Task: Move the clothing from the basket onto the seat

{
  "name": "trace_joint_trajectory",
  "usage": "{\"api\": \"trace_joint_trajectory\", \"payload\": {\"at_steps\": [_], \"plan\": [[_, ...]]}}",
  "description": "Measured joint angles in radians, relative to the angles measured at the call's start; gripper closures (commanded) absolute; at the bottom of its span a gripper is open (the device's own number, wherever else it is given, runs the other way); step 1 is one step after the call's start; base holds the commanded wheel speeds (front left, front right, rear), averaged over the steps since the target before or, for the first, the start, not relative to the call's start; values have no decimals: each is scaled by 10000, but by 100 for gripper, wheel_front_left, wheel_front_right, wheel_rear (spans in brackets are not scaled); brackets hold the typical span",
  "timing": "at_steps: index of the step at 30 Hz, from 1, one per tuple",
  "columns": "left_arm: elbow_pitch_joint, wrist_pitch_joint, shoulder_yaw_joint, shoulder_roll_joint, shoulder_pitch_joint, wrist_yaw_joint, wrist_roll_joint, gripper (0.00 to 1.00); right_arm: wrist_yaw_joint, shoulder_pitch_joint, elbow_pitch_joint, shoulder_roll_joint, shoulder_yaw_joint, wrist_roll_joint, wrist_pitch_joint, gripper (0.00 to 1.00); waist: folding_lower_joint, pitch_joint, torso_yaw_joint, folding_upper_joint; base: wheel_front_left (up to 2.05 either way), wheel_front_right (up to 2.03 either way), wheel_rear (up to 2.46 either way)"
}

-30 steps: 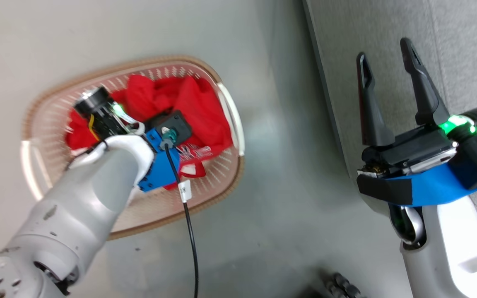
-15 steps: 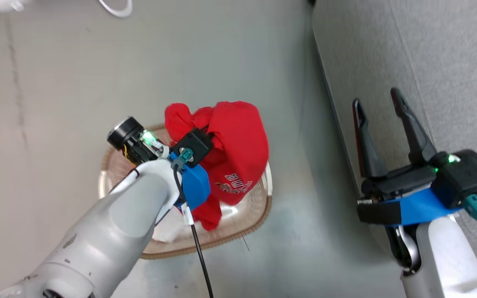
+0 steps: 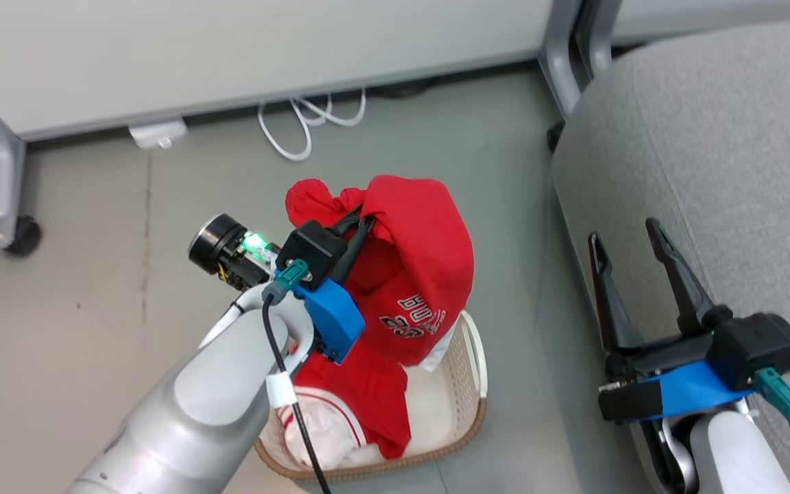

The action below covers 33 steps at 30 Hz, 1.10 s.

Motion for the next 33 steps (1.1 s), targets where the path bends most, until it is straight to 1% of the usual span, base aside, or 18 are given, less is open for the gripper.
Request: {"api": "trace_joint_trajectory", "payload": {"at_steps": [7,14,21,28,33], "plan": [[-838,0,763,-10,703,25,176,100,0,599,79,0,-96,86,0,0,0,-990,316,0,0,0,0],[-1503,0,1218,-2,1224,23,360,100,0,978,98,2,-94,119,0,0,1,-1552,597,0,0,0,0],[-1906,0,1406,-2,1484,-2,543,100,0,1084,119,0,-56,192,0,0,1,-1715,677,0,0,0,0],[-2006,0,1524,-31,1544,-27,688,100,0,1094,61,-2,12,188,0,0,2,-1724,672,0,0,0,0],[-2019,0,1588,-69,1545,-100,765,100,0,806,-82,0,546,44,0,0,2,-1684,661,0,0,0,0]]}}
